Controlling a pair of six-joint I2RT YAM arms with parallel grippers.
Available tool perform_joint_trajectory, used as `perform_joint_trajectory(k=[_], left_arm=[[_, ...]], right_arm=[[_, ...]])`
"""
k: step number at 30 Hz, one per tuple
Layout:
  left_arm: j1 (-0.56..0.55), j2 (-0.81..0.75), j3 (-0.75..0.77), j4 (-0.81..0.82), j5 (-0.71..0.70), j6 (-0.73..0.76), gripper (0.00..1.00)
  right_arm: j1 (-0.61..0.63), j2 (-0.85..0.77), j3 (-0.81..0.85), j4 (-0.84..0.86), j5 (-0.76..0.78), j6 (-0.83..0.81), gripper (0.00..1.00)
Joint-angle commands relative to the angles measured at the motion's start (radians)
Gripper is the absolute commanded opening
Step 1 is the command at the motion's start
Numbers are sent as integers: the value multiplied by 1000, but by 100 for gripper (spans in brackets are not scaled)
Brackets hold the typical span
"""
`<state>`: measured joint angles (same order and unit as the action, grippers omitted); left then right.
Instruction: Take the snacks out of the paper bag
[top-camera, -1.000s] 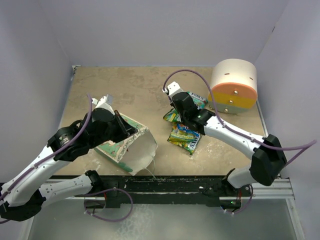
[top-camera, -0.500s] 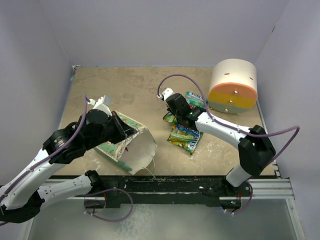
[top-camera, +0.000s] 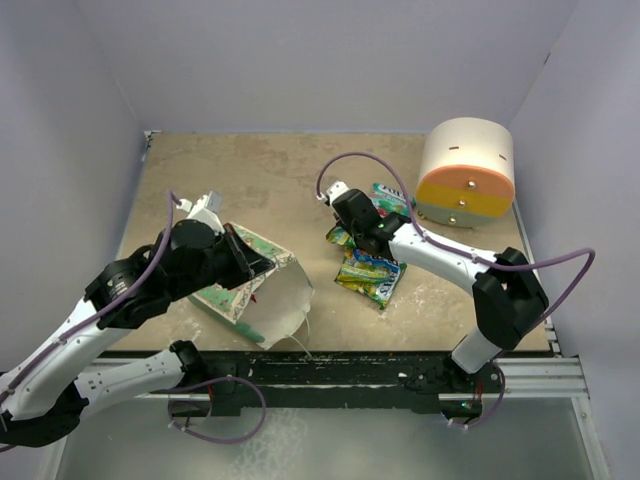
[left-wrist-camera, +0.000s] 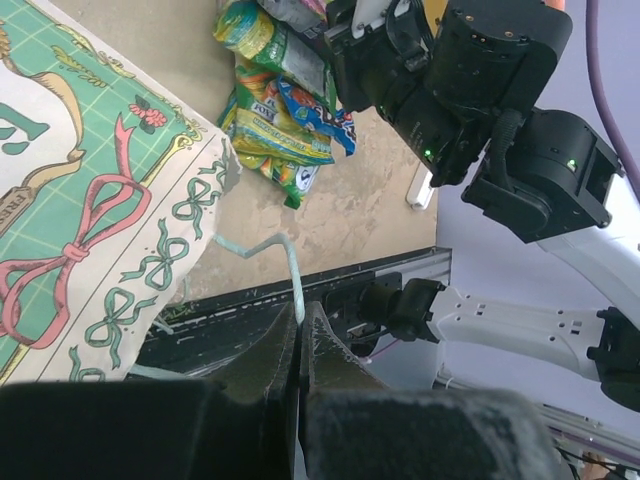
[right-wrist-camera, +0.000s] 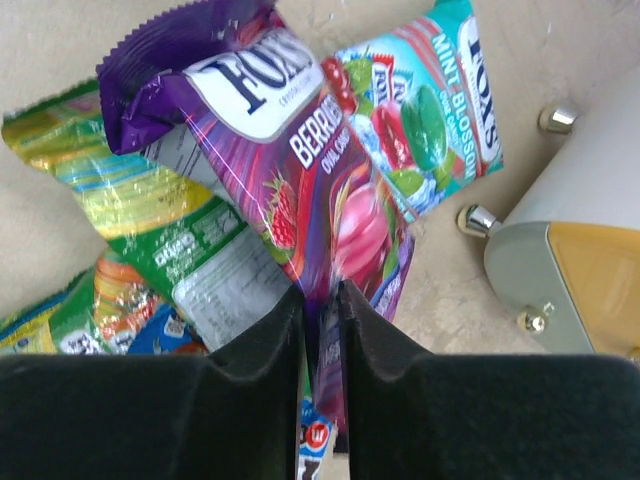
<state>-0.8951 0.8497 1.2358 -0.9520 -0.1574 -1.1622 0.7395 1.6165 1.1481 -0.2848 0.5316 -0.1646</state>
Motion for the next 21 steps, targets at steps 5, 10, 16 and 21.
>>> perform_joint_trajectory(k=[5,10,16,21], left_arm=[[-2,-88,-38,-72,-35,-15,0],[-2,-92,-28,-126,-32,-39,0],[-2,-90,-17,-181,-42,-60,0],[-2,-93,-14,-201,-50,-95,0]], right_arm=[[-3,-158,21,-113,-52,36,40],[-1,-218,17,-143,-148,71,48],[71,-444,-112,89,-503,96,56],[269,-690,-416,495,-728,-116,59]])
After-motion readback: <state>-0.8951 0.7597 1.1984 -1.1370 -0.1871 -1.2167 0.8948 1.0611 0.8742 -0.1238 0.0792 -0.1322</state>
